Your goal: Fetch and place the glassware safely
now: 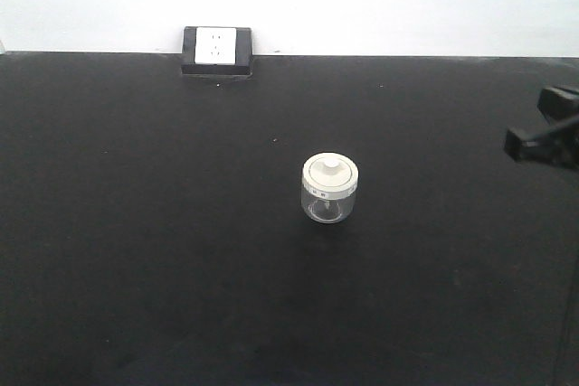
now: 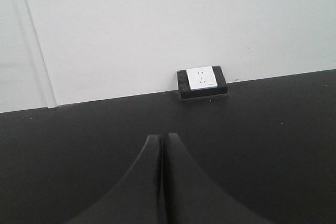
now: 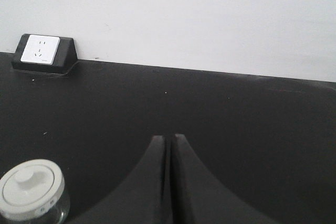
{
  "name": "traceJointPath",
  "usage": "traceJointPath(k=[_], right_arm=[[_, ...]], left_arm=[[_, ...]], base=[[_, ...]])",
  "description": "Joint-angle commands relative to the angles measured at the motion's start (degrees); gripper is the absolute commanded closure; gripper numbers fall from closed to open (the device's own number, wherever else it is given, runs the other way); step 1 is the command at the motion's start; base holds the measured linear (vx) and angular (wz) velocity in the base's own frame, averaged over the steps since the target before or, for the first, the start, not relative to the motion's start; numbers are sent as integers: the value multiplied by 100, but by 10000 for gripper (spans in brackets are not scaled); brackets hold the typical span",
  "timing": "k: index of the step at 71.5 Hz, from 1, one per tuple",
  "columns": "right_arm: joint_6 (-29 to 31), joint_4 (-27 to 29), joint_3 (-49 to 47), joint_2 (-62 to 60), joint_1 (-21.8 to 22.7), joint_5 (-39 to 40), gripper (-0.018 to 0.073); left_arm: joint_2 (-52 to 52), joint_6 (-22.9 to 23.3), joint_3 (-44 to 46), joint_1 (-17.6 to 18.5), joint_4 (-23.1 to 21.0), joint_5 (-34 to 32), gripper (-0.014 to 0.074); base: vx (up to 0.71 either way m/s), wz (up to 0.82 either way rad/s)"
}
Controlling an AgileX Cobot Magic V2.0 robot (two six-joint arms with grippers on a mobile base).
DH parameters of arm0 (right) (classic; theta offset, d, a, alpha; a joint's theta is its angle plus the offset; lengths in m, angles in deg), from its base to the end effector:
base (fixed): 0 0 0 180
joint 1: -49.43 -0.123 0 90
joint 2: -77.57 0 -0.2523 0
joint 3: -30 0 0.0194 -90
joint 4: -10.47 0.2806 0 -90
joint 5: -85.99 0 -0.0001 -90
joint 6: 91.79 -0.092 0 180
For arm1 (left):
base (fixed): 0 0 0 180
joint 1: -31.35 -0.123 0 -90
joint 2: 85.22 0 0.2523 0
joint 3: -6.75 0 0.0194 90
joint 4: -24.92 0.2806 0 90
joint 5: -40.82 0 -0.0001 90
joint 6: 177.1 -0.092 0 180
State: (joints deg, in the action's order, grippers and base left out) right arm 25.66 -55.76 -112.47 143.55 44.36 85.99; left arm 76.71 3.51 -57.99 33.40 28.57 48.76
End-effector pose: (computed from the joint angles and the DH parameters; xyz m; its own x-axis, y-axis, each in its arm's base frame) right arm 0.2631 0.0232 0.2852 -0.2265 -0.0845 -0.9703 -0.1031 0.9927 -0.0624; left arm 0.1280 -0.0038 0.2543 -0.0114 0.0529 -0.9985 0.0276 0.9982 0.0525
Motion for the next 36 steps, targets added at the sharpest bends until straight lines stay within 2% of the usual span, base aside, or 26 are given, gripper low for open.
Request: traceJointPath(k=[1,36], right_arm=[[34,-19,184,-490,25,89,563],[34,-30,1943,-3130,20,89,563]], left_arm=[[-75,51,165,-4,-35,-400,603],[-75,51,165,-4,-35,-400,603]], base=[[0,0],[0,0]])
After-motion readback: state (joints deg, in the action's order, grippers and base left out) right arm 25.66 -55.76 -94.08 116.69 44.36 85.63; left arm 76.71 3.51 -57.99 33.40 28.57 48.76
